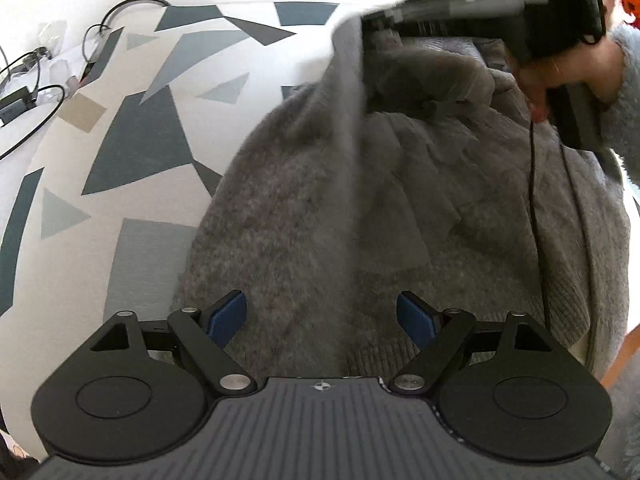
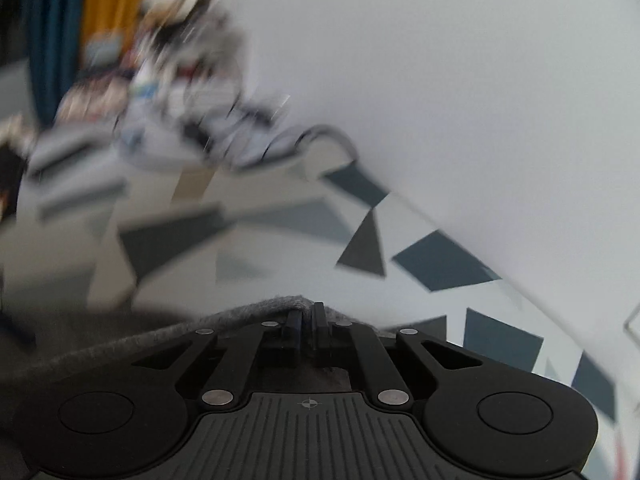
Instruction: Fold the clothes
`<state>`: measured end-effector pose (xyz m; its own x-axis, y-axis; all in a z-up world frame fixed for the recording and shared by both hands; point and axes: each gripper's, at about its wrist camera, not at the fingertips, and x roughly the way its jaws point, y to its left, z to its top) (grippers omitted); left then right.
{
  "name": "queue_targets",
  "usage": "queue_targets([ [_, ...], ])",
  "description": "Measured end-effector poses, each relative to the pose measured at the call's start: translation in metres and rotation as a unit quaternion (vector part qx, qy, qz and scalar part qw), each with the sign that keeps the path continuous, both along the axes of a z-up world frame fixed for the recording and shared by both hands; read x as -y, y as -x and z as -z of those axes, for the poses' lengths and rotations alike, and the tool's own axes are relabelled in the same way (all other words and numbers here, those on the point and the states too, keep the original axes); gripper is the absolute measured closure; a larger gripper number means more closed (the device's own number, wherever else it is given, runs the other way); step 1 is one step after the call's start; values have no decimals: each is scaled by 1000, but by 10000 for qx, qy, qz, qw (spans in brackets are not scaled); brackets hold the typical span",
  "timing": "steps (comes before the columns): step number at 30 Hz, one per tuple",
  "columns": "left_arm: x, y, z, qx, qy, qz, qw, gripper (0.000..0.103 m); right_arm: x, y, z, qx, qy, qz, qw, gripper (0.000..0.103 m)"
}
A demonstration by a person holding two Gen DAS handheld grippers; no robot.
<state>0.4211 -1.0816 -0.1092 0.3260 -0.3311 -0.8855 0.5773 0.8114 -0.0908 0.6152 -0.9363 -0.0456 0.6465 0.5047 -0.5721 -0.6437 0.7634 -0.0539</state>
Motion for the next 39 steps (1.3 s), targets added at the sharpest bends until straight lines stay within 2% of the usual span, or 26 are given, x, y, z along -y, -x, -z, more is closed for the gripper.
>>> queue_targets([
  [2,-1,0,2,34,-51,-15,10000,19,9,0,-9,87,-421,224,9988,99],
  [4,-5,-1,1,49,-9,-65,10000,24,20,-2,-16,139,-831,473,9953,99],
  [5,-8,-3,-1,-14,63,-77,9999,36,25,-3,-20,146,-1043,608,9926,99],
  [6,-11,-5,-3,-77,135,-90,9998,54,30,-6,-21,128,-1230,730,9896,100],
  [7,-15,-7,-5,-155,219,-110,9996,67,35,-11,-22,79,-1395,845,9866,99],
  [8,-19,-10,-8,-248,312,-163,9991,94,39,-15,-22,11,-1562,968,9830,99],
  [9,-23,-13,-10,-311,380,-246,9985,97,42,-19,-22,-38,-1680,1051,9802,99],
  [14,-39,-25,-27,-35,377,-593,9975,98,40,-36,-20,-120,-1971,1242,9724,99],
  [18,-50,-41,-50,448,435,-853,9944,99,33,-52,-20,-133,-2129,1384,9671,99],
  [23,-45,-85,-67,880,452,-1055,9895,99,20,-96,-8,-338,-2222,1893,9558,99],
  [25,-41,-107,-69,1139,457,-1247,9846,99,17,-112,1,-486,-2134,2178,9511,98],
  [26,-40,-117,-69,1264,452,-1391,9811,98,15,-121,6,-583,-2013,2354,9490,87],
  [27,-39,-125,-66,1337,403,-1545,9781,95,15,-126,9,-641,-1869,2581,9457,60],
  [28,-36,-133,-61,1332,301,-1667,9765,92,15,-129,11,-665,-1724,2834,9410,47],
  [29,-34,-142,-56,1328,199,-1789,9747,84,17,-127,11,-635,-1693,2994,9368,38],
  [30,-31,-148,-52,1250,153,-1847,9747,76,23,-120,9,-558,-1763,3074,9334,37],
  [31,-29,-149,-49,1058,220,-1760,9784,72,28,-113,7,-480,-1833,3154,9299,36],
  [33,-23,-143,-45,764,375,-1484,9853,62,45,-94,1,-372,-1911,3243,9257,36],
  [35,-10,-132,-43,551,375,-1126,9914,53,71,-67,-7,-219,-1934,3398,9201,36],
  [37,5,-118,-41,357,330,-746,9960,50,102,-34,-16,-80,-1962,3593,9123,37],
  [39,19,-104,-38,-27,446,-475,9979,44,136,3,-25,58,-1959,3872,9009,37],
])
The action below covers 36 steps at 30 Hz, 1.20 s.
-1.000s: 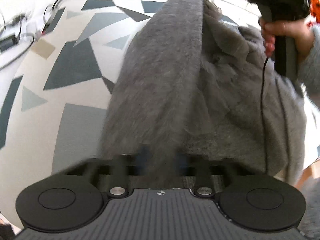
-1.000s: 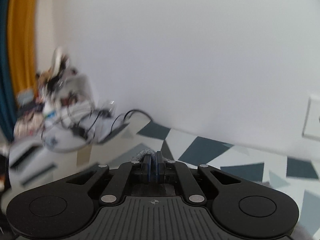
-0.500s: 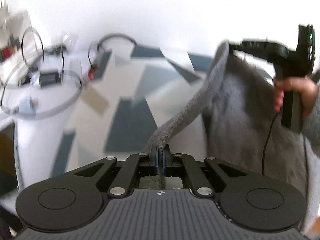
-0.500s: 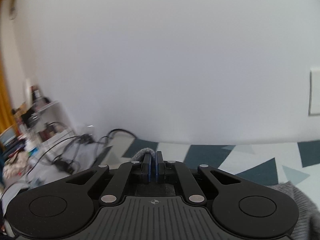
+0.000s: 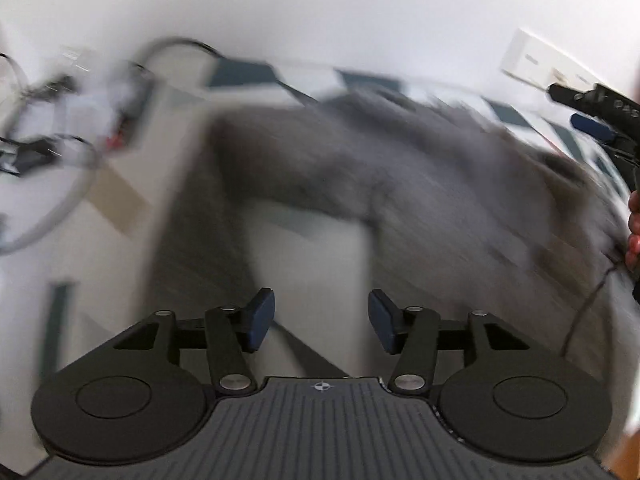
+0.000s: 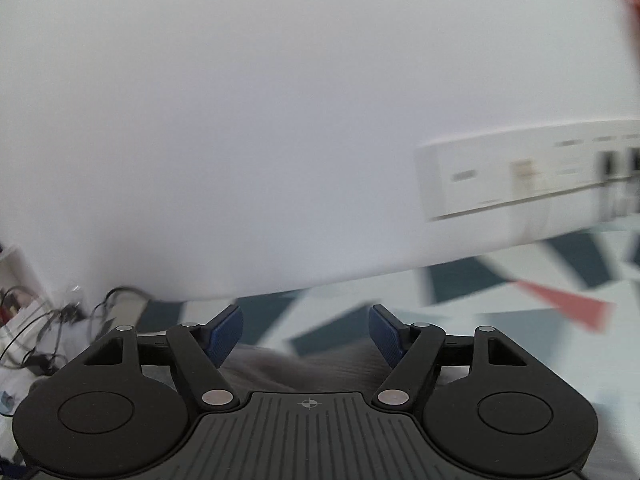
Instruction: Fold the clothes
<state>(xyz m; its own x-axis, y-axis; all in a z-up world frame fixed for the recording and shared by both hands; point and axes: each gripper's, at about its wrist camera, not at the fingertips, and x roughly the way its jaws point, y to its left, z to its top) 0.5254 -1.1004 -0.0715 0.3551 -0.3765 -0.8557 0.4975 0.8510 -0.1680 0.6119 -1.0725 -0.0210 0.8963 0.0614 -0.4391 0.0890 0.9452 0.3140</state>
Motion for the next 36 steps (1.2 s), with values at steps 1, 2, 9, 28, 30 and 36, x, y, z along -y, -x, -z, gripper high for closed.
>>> queue_targets([
  [1,6,6,3,-192,45,108,9997,43,16,18,-3,-5,38,205,9998,37],
  [2,13,11,5,-349,63,205,9992,42,32,37,-6,-11,76,411,9991,37],
  [9,42,44,28,-414,-431,386,9975,35,113,119,24,-951,52,1164,9886,37],
  [28,49,72,30,-6,-837,228,9962,84,181,115,13,-553,-282,1484,9870,97],
  [30,50,72,31,-10,-830,203,9963,84,181,100,-15,29,67,1515,9884,95],
  [36,50,69,32,-22,-810,129,9966,83,169,87,-36,419,283,1290,9904,43],
])
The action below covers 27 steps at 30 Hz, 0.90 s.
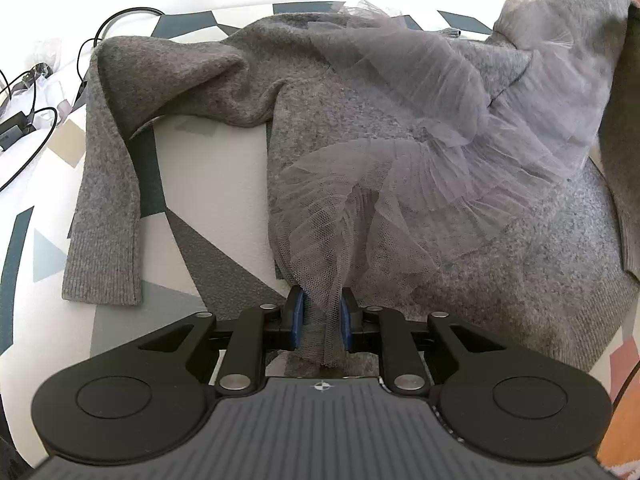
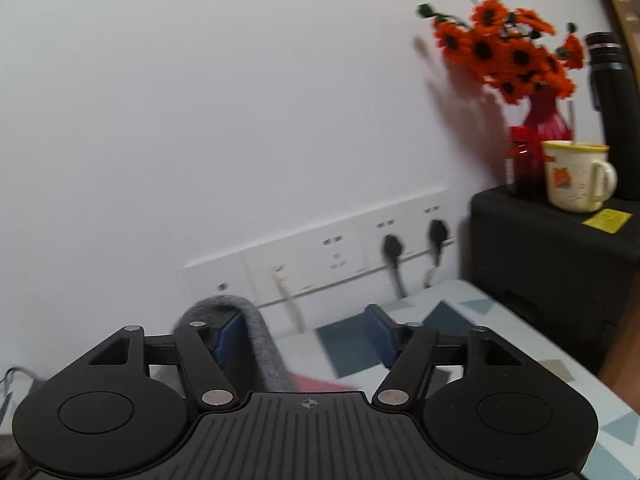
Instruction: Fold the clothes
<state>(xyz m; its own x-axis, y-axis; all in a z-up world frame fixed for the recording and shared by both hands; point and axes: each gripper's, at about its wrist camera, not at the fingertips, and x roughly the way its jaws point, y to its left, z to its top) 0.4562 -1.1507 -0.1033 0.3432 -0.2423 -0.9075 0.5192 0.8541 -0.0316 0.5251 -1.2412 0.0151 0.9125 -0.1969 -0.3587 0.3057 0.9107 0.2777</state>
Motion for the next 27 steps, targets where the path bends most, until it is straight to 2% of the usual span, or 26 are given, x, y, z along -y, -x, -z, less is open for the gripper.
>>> queue_targets([
  [3,0,-1,1,-3,10,-37,10000,83,-11,18,17,-402,-43,-298,9987,41],
  [7,1,-2,2,11,11,-63,10000,82,-29,58,64,-1413,-96,-311,9894,38],
  [8,1,-1,2,18,2,-62,10000,82,-34,66,75,-1643,-106,-282,9859,35],
  [11,1,0,3,48,-16,-37,10000,82,-52,83,95,-2052,-72,-336,9781,14],
  [13,1,1,3,74,-37,-10,10000,82,-66,91,103,-2193,-15,-500,9744,15],
  [15,1,2,3,96,-52,11,9999,82,-80,98,112,-2333,42,-663,9701,28],
  [16,1,2,3,100,-50,17,9999,82,-79,98,114,-2333,-37,-681,9700,48],
  [17,1,2,3,99,-40,17,9999,82,-72,95,114,-2273,-211,-645,9715,61],
  [19,-1,2,4,81,3,-3,10000,81,-58,90,114,-2149,-557,-572,9734,74],
  [21,-4,1,4,57,82,-43,9999,79,-42,77,113,-2063,-715,-331,9753,95],
  [23,-6,-1,5,29,134,-80,9999,78,-24,61,113,-1973,-883,-49,9764,95],
  [25,-7,-2,5,8,177,-107,9998,78,-2,41,112,-1812,-1275,209,9749,95],
  [27,-7,-1,6,45,165,-74,9998,77,14,20,103,-1608,-1045,476,9803,95],
])
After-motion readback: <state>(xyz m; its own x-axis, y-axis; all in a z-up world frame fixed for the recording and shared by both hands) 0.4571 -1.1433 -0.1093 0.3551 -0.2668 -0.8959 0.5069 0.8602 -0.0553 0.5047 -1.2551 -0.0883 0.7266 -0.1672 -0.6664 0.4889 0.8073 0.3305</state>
